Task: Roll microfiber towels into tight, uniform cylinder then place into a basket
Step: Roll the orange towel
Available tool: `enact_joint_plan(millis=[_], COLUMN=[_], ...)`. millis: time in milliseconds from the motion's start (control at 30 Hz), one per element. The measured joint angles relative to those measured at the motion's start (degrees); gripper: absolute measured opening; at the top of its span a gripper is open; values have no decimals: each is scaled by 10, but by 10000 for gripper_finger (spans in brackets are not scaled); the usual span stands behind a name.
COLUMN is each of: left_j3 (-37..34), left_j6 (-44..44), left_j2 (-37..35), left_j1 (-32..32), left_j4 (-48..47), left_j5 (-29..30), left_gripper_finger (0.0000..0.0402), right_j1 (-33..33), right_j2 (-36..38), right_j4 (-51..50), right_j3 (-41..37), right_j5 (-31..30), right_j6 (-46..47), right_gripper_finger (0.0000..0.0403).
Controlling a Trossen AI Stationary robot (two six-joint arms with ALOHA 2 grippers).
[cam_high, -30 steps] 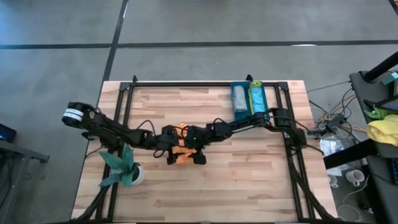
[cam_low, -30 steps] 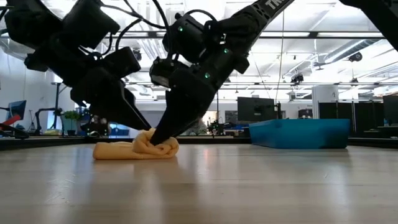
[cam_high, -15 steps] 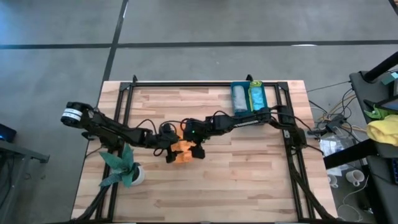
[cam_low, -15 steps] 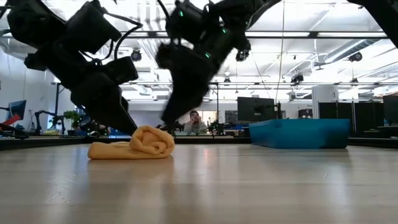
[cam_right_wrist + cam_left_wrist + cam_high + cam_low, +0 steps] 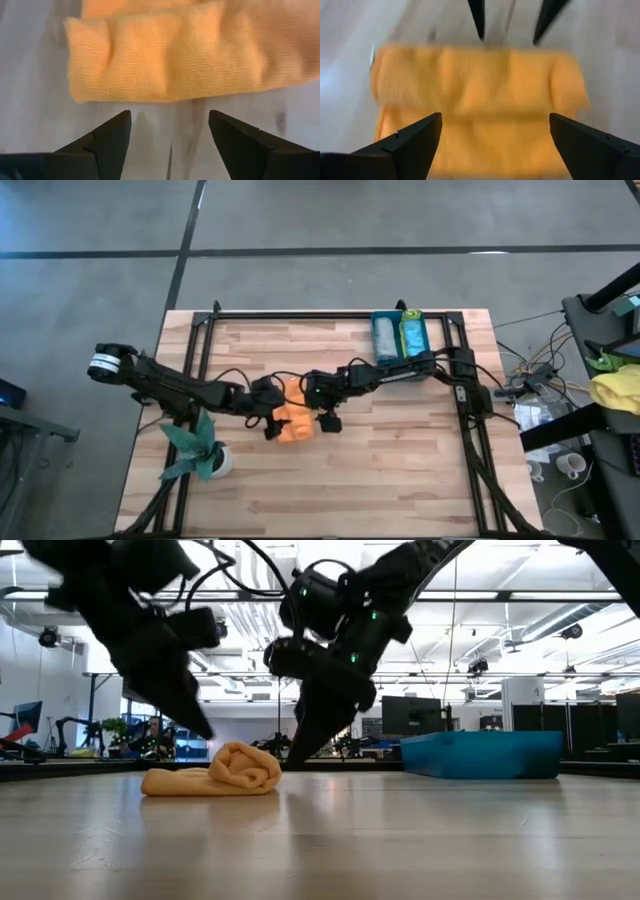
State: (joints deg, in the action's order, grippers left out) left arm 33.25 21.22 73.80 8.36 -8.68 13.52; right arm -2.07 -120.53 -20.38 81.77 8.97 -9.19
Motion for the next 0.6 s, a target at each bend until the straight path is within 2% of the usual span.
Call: enact_joint_plan(millis=[67, 133, 267, 600], left_j3=[25, 24, -6, -12], left_j6=[19, 39, 81, 56], left_j2=[-14, -28, -31, 82], left_j1=[5, 15, 26, 25], left_j4=[-90, -134, -119, -68], left_j5=[-18, -26, -26, -13], left_gripper_finger=[352, 352, 352, 352], right_j1=[-6, -13, -25, -31], right_j2=[-11, -19, -29, -34], right_j4=[4, 8, 26, 65], right_j3=[-3, -3, -2, 8], right_j5=[0, 7, 12, 19], right_j6=[-9, -18, -34, -59], right_gripper_finger=[265, 265, 265, 265])
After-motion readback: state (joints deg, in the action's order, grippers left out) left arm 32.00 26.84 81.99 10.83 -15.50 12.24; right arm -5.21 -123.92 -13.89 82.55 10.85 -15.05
